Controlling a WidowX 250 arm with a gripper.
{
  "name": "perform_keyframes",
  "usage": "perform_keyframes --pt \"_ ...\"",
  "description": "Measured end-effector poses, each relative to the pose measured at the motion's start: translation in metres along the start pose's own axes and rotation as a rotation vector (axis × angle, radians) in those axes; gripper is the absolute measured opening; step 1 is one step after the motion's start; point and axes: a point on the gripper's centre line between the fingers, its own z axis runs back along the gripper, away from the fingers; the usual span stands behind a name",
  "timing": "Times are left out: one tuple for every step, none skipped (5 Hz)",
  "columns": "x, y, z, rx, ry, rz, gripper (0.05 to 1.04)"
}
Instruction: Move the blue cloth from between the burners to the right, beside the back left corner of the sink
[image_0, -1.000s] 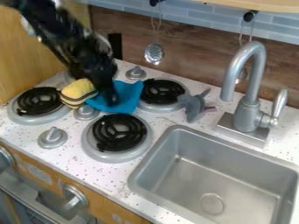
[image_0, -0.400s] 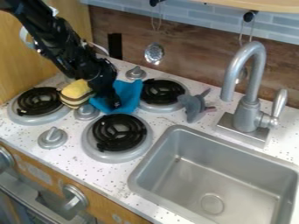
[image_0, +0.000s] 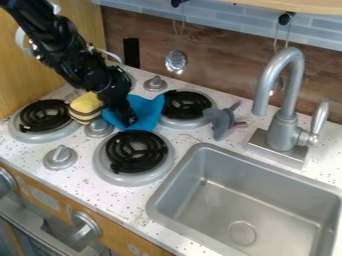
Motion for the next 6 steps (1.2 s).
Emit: perform_keyframes --pt "0.011 -0.011 -0.002 -0.019 -0.020 -0.026 1.005" --pt "0.030 -0.034 -0.007 -0.053 -0.042 -0.070 1.005" --pt "0.046 -0.061 -0.021 -0.102 -0.048 -0.120 1.005" --pt "0.051 -0.068 -0.026 -0.120 -0.048 -0.112 1.004" --pt "0.053 -0.073 -0.024 -0.124 -0.062 -0.109 1.003" --pt "0.051 -0.079 -0.022 -0.141 -0.073 -0.101 1.002"
